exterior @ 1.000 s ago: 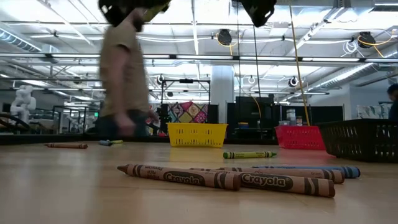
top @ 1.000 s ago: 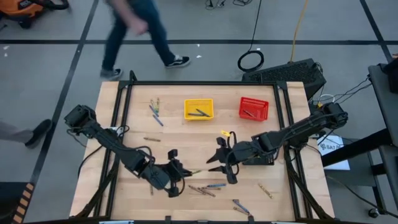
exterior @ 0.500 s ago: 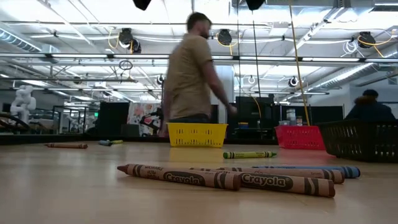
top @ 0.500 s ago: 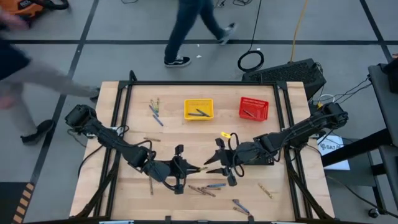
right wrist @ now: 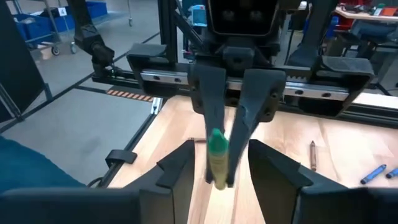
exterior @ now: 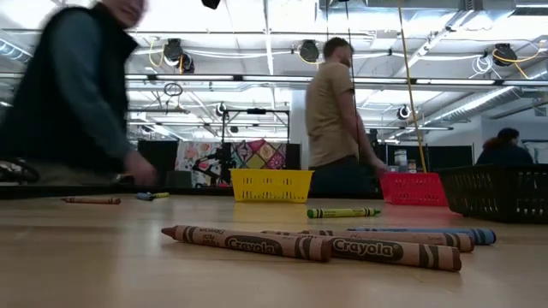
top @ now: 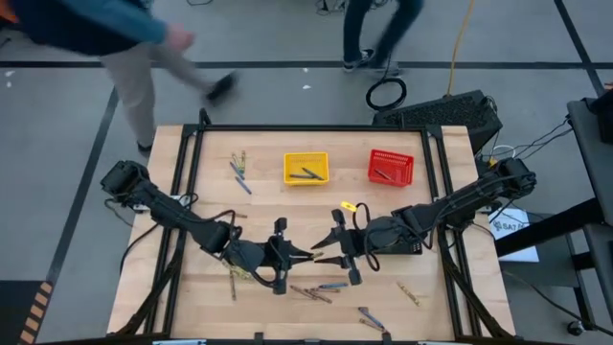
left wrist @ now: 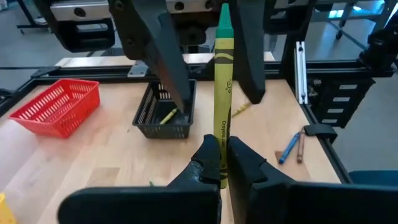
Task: Sort crayons
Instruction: Put the green crayon into the black bin
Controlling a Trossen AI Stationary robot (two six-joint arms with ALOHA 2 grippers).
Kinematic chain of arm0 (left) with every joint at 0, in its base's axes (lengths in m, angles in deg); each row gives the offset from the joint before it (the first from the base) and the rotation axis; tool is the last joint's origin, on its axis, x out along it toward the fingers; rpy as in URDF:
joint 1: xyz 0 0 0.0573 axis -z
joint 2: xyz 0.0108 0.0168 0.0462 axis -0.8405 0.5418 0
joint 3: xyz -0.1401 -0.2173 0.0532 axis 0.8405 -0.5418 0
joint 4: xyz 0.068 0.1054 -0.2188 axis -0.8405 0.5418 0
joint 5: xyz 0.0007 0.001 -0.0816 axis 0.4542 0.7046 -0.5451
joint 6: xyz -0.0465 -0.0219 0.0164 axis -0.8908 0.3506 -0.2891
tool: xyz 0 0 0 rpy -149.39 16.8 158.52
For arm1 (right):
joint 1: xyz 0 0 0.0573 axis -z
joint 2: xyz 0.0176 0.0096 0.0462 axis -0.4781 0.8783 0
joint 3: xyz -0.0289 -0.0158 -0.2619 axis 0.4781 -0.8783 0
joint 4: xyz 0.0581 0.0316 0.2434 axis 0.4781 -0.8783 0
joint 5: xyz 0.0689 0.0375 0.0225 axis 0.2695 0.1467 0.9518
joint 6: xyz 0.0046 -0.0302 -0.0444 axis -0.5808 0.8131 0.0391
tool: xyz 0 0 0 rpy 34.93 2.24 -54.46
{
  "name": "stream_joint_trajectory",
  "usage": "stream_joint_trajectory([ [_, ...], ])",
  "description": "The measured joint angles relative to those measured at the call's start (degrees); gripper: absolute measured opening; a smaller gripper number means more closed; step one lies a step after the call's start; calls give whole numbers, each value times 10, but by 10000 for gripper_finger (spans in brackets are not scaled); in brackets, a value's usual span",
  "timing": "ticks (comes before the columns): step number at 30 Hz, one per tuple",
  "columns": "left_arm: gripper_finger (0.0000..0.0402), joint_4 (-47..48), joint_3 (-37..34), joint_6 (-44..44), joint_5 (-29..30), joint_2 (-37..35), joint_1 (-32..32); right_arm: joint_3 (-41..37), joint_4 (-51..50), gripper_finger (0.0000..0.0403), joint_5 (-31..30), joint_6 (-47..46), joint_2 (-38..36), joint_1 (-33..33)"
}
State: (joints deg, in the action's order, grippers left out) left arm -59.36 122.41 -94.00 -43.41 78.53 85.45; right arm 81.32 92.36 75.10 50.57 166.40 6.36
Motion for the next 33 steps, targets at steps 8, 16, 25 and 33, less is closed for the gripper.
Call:
stream_joint_trajectory([
  [8, 1, 0, 0, 8, -1, 0, -2, 0, 1, 66, 0, 0, 0, 0],
  [16, 1, -6, 0, 14, -4, 0, -2, 0, 2, 11, 0, 0, 0, 0],
  [25, 32, -5, 0, 31, -4, 0, -3, 0, 1, 4, 0, -17, 0, 0],
  [33, 89, 8, 0, 35, -3, 0, -6, 0, -8, 2, -16, -18, 0, 0],
])
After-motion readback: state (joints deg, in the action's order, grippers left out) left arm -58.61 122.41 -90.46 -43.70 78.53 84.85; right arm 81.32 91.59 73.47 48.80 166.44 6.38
